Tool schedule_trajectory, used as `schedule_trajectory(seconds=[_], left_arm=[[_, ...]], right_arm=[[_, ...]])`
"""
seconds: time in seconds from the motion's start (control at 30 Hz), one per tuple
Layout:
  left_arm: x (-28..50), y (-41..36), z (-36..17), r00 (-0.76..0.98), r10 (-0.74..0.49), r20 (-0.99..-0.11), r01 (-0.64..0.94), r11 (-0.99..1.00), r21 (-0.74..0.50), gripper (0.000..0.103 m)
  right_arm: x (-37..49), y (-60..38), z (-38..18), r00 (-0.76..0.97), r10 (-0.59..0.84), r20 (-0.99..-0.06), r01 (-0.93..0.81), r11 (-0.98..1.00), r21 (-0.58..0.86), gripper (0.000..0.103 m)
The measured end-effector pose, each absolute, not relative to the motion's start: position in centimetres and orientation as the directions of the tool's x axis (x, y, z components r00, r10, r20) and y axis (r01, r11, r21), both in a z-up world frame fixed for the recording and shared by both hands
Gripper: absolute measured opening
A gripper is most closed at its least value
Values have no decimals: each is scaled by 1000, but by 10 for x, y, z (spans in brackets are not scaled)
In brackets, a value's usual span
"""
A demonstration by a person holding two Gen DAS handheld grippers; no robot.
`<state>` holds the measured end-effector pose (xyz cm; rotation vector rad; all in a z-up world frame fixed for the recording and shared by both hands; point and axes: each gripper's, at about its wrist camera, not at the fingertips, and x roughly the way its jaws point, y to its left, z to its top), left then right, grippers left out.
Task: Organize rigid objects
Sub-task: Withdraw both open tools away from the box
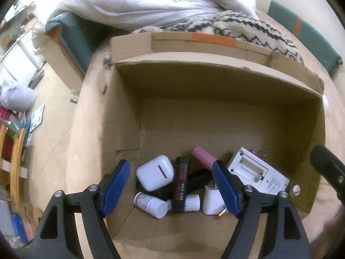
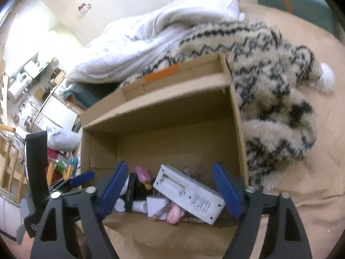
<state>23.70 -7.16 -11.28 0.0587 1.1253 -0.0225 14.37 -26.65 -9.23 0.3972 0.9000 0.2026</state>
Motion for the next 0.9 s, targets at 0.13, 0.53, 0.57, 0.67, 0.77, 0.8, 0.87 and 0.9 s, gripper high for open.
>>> schedule_trajectory(seconds=[0.13, 0.53, 0.57, 0.67, 0.77, 0.8, 0.87, 0.9], left_arm=[[227, -63, -99, 457, 19, -889, 48, 998, 46, 76], [155, -11, -49, 564, 54, -824, -24, 999, 49, 76], [149, -6, -47, 567, 56, -822, -35, 998, 44, 76], [123, 13, -39, 597, 57, -800, -78, 997, 12, 77], [100, 25, -34, 620, 56, -783, -99, 995, -7, 77], [93, 29, -34, 626, 54, -778, -101, 995, -12, 78], [82, 33, -32, 643, 54, -764, -101, 995, -14, 79], [75, 35, -32, 655, 54, -754, -96, 995, -13, 80]], right_arm=[[137, -267, -86, 641, 284, -713, 12, 925, 379, 103], [84, -277, -67, 665, 271, -696, 27, 923, 385, 103], [77, -276, -66, 665, 276, -694, 21, 922, 387, 103], [55, -272, -63, 672, 262, -692, 15, 930, 367, 103], [33, -264, -56, 693, 247, -677, -5, 941, 338, 103], [27, -262, -53, 704, 243, -667, -14, 944, 329, 103], [14, -256, -47, 733, 229, -640, -38, 954, 298, 103], [8, -253, -44, 746, 221, -628, -49, 959, 280, 103]])
